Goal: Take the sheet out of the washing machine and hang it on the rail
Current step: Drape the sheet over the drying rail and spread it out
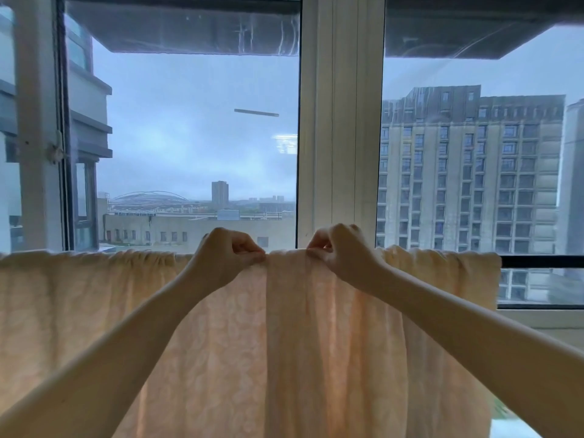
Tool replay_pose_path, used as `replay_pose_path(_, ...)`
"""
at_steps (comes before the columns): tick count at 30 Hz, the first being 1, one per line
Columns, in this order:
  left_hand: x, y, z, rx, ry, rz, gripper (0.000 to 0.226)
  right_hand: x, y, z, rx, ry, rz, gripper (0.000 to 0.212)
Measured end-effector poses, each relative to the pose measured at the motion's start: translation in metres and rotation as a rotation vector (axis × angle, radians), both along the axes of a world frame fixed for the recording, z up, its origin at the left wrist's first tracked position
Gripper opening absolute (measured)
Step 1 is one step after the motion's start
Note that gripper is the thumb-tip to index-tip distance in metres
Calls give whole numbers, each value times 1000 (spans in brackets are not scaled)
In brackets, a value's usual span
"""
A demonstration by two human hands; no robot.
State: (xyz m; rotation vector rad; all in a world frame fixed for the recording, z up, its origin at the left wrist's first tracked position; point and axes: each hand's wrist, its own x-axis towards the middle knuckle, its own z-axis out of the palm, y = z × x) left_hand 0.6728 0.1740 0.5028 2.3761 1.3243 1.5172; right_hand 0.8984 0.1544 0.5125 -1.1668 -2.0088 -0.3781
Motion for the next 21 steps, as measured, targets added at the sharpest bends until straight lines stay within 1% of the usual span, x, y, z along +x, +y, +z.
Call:
replay_pose_path(2, 1, 3, -1, 2, -10, 24, 4, 8, 0, -2, 2, 20, -49, 8)
replay_pose_path(5, -1, 7, -4, 84, -28, 122, 4, 31, 1, -2, -1, 56, -154, 8)
replay_pose_path(9, -26, 11, 4, 124, -192, 278, 5, 67, -3, 6, 14, 159, -248, 9)
replay_pose_path(10, -33, 13, 6, 126, -200, 306, 4, 73, -4, 8, 27, 176, -260, 10)
replay_pose_path(12, -39, 16, 7, 119, -125, 345, 4, 79, -5, 9, 35, 153, -272, 11)
replay_pose_path(15, -29, 13, -2, 110, 44, 355, 13, 73, -7, 7, -32, 57, -243, 11)
replay_pose_path(18, 0, 0, -10, 210, 129, 226, 21, 62, -7, 7, -70, 10, -204, 10)
replay_pose_path(21, 36, -9, -18, 285, 231, 40, 18, 53, -5, 4, -78, 3, -217, 11)
